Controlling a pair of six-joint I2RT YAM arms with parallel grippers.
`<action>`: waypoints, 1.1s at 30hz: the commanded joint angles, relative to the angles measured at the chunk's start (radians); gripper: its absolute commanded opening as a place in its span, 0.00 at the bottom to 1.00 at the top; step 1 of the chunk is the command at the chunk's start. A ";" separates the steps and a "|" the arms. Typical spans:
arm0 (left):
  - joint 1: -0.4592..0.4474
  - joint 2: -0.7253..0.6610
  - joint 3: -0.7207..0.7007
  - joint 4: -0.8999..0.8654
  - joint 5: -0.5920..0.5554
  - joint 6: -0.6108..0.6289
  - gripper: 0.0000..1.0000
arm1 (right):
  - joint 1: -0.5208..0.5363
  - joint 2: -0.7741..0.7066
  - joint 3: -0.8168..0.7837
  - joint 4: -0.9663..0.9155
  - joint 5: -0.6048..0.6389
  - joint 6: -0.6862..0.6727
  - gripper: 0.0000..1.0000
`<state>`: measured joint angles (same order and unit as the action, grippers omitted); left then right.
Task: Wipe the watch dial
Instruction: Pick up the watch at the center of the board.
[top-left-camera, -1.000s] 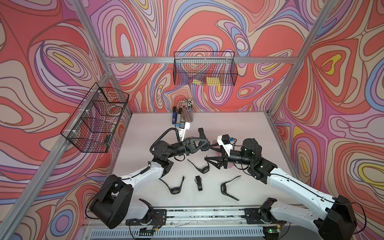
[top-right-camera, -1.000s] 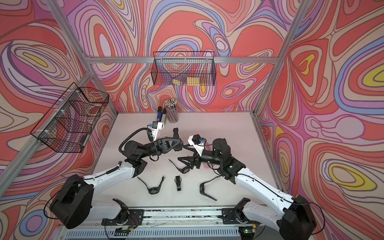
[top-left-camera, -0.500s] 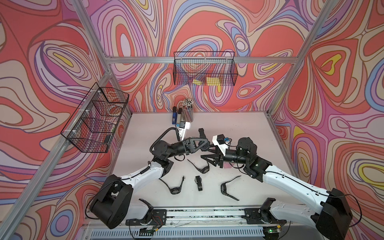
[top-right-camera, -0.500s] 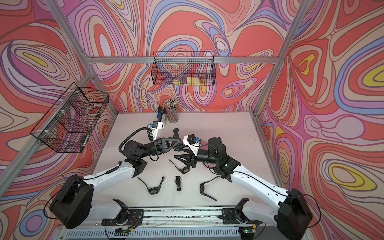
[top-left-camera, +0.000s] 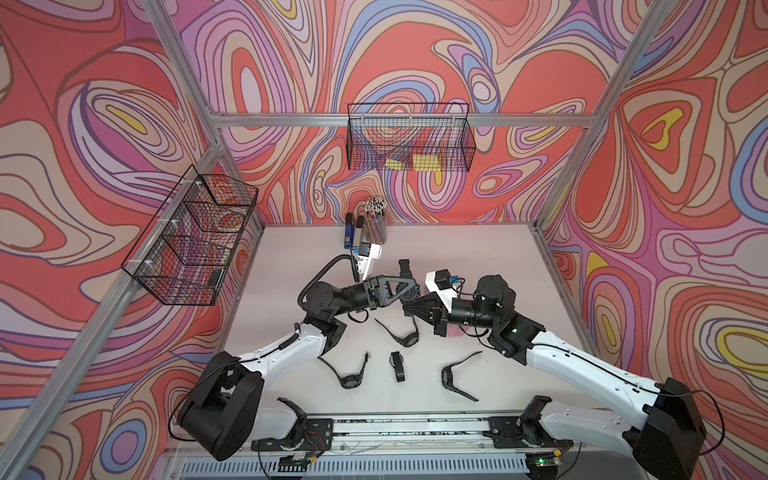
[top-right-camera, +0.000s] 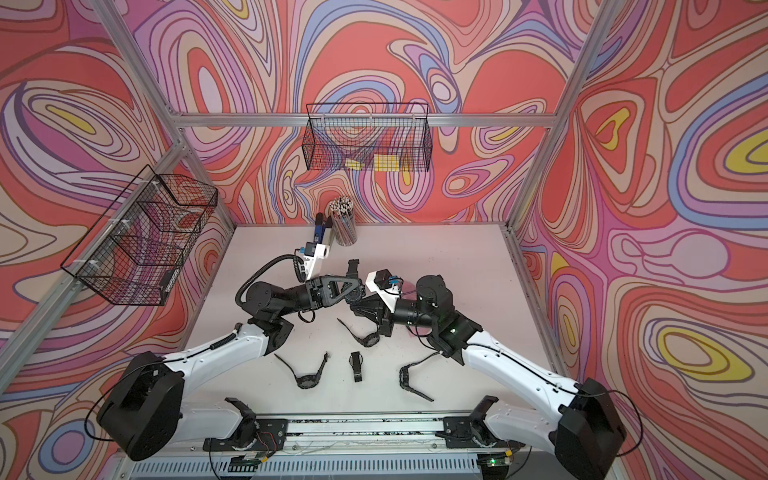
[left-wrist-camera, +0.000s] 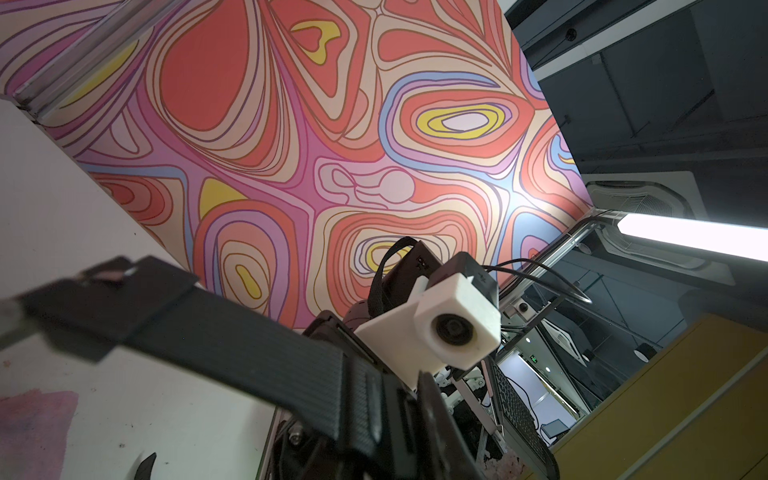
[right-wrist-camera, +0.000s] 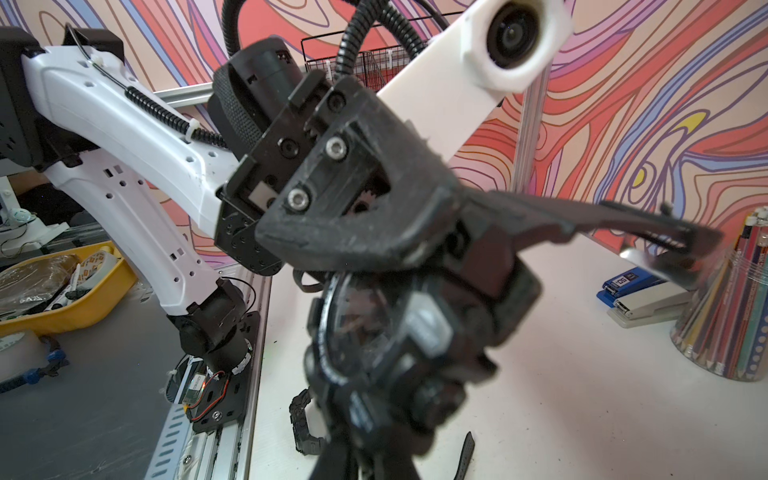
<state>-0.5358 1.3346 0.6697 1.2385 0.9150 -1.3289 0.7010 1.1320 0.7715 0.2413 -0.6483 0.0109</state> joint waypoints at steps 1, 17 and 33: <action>0.003 -0.017 0.033 0.082 -0.002 -0.034 0.23 | 0.011 -0.027 -0.025 0.000 -0.039 -0.037 0.00; 0.003 -0.052 0.002 0.079 0.019 -0.181 0.45 | 0.011 -0.031 -0.094 -0.066 -0.076 -0.391 0.00; 0.003 -0.030 0.007 0.067 0.115 -0.239 0.05 | 0.017 -0.037 -0.107 -0.091 -0.037 -0.523 0.00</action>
<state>-0.5358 1.3296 0.6621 1.2167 1.0077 -1.5486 0.7094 1.0946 0.6838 0.2138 -0.6880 -0.5014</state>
